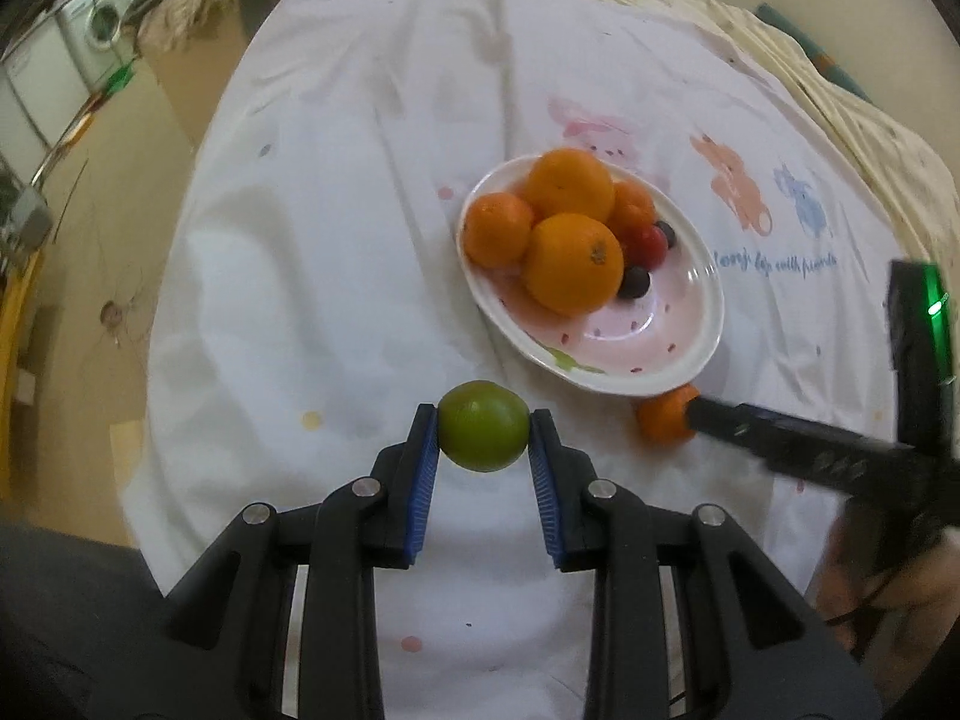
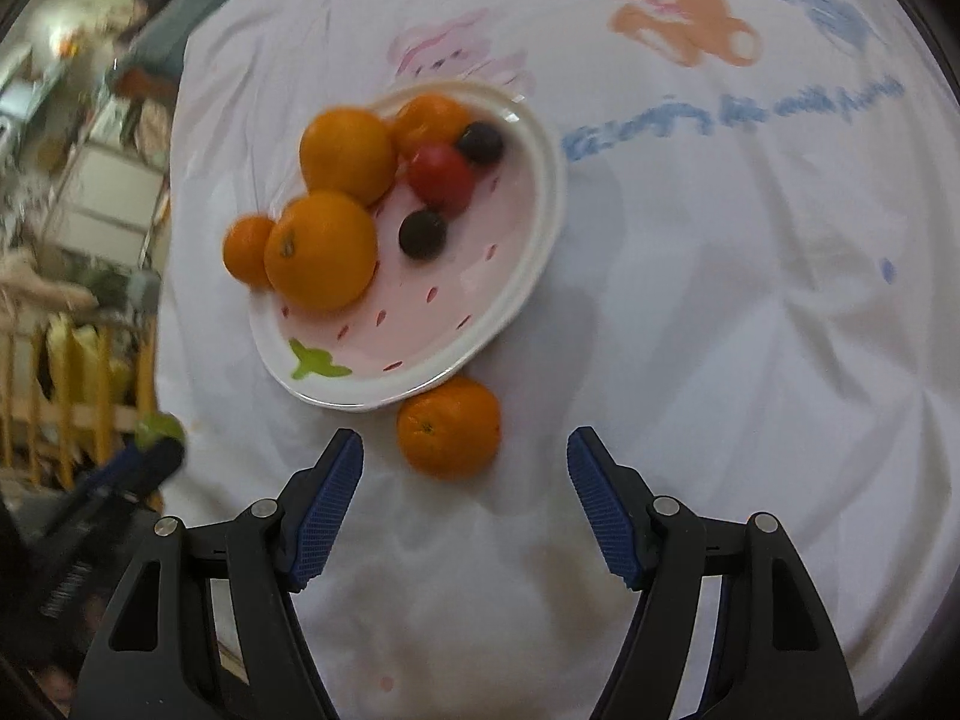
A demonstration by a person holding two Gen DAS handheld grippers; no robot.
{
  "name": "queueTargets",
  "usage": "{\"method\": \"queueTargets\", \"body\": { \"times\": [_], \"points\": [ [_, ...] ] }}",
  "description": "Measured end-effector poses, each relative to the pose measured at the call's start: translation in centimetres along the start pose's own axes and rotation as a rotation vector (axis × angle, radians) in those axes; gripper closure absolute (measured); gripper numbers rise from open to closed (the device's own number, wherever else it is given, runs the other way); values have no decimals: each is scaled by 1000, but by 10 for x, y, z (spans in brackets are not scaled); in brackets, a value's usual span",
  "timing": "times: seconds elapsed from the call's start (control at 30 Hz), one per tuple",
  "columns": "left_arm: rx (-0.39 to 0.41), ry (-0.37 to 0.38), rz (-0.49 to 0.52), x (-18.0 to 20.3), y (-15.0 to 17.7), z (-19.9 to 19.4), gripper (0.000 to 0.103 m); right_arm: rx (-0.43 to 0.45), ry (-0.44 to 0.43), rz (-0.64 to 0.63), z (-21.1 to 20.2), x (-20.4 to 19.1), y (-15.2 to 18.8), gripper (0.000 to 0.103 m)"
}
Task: Organize fruits
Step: 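Grasp a green cherry tomato with the left tool while the right tool grasps a mandarin, then place the green tomato and mandarin on the plate, opening both tools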
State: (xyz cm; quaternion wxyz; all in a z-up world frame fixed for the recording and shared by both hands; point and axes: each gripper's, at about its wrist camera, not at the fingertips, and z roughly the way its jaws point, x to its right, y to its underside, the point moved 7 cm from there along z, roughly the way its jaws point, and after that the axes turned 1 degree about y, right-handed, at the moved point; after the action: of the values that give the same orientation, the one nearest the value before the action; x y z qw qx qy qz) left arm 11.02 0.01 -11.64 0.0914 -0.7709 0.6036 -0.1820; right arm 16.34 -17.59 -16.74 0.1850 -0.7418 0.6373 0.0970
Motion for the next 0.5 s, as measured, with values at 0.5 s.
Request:
{"method": "queueTargets", "body": {
  "times": [0.5],
  "points": [
    [-8, 8, -30, -4, -4, 0, 77, -23, 152, -218, 27, -17, 7, 59]
  ]
}}
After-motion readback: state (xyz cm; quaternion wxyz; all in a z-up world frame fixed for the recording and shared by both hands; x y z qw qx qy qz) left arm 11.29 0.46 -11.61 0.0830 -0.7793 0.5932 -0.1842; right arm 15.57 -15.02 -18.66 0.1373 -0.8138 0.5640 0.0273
